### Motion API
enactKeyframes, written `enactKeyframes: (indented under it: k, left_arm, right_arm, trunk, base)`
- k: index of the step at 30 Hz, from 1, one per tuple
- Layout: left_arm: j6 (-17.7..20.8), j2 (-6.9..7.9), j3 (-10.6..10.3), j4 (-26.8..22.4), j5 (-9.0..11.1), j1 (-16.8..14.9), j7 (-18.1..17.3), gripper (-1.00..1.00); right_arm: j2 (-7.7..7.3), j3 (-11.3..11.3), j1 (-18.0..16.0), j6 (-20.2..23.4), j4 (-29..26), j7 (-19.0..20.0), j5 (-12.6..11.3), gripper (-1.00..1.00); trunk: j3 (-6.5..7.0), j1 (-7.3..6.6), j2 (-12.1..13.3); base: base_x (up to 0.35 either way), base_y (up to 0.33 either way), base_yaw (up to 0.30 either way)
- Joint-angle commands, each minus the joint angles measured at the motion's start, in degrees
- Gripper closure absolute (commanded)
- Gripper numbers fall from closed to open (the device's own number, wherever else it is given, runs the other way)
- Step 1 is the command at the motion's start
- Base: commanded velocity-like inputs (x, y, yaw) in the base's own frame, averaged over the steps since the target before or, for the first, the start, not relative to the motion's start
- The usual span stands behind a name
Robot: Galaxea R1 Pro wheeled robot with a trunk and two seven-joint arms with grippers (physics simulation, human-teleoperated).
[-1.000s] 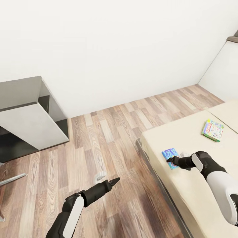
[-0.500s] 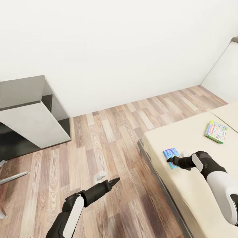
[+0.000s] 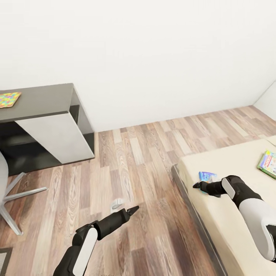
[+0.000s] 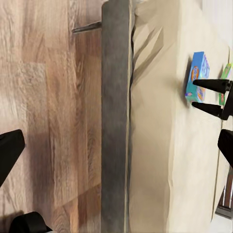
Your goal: Put all the toys in the child's room - the three board games (two on the bed and one on the table), the two jigsaw puzzles on the table, and the tennis ball on the table - inside the toy box on the table in the child's room.
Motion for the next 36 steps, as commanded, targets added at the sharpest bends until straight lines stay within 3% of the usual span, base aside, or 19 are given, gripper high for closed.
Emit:
enactKeyframes:
  k: [1, 15, 23, 36]
  left_arm:
    - [0.4, -0.03, 0.1, 0.0, 0.2, 0.0, 0.0, -1.00]
    - [0.4, -0.03, 0.1, 0.0, 0.2, 0.0, 0.0, -1.00]
    - [0.4, -0.03, 0.1, 0.0, 0.2, 0.0, 0.1, -1.00]
    - [0.4, -0.03, 0.1, 0.0, 0.2, 0.0, 0.2, -1.00]
  right_arm:
    - [0.01, -0.3, 0.0, 0.3, -0.1, 0.2, 0.1, -1.00]
    - [0.08, -0.3, 0.0, 0.3, -0.1, 0.2, 0.1, -1.00]
    - [-0.16, -0.4, 0.0, 0.4, -0.4, 0.4, 0.1, -1.00]
    - [-2.33, -0.5, 0.4, 0.6, -3.0, 2.1, -0.8, -1.00]
  trunk:
    - [-0.03, 0.00, 0.0]
    - [-0.03, 0.00, 0.0]
    - [-0.03, 0.00, 0.0]
    - [-0.03, 0.00, 0.0]
  base:
    - [0.000, 0.000, 0.277]
    - [0.000, 0.000, 0.274]
    - [0.000, 0.000, 0.119]
    - [0.000, 0.000, 0.028]
